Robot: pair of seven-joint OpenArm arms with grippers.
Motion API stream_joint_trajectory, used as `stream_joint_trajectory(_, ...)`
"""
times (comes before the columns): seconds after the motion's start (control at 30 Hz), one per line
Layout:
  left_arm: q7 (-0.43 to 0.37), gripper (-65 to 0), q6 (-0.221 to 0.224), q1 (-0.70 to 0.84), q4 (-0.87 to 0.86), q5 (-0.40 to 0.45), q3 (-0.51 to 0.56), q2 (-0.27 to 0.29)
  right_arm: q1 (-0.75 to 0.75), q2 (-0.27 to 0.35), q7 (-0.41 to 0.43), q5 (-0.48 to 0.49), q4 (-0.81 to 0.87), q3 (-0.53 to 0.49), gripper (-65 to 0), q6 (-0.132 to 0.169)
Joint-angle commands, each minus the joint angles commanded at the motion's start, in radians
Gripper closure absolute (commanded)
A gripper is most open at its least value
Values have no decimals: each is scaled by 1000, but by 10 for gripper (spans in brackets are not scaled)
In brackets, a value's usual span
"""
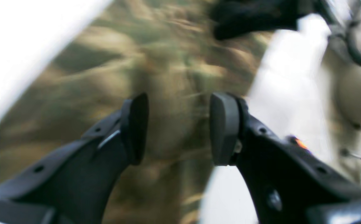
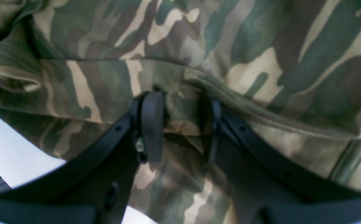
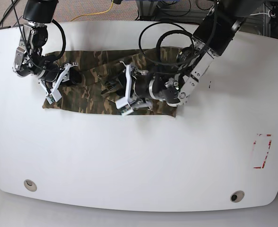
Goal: Layout the t-shirt on the table in an organized manner, then fold the t-shirt properly
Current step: 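Press the folded layer down with the left gripper and regrasp its edge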
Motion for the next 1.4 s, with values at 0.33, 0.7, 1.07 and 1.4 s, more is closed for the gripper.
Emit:
stream_joint_trajectory(0.33, 25, -297, -107, -75, -61, -91, 83, 2, 6, 0, -26, 0, 0, 2, -187, 0)
stream_joint_trajectory(0.7, -54, -299, -92, -71, -81, -68, -163, 2, 6, 0, -26, 0, 0, 2, -187, 0)
stream_joint_trajectory(1.07, -81, -429, -25, -127, -288, -32, -181, 72, 6, 0, -26, 0, 0, 2, -187, 0)
stream_joint_trajectory(1.4, -92, -432, -26, -135, -385, -31, -173, 114, 6, -17, -26, 0, 3, 2, -187, 0)
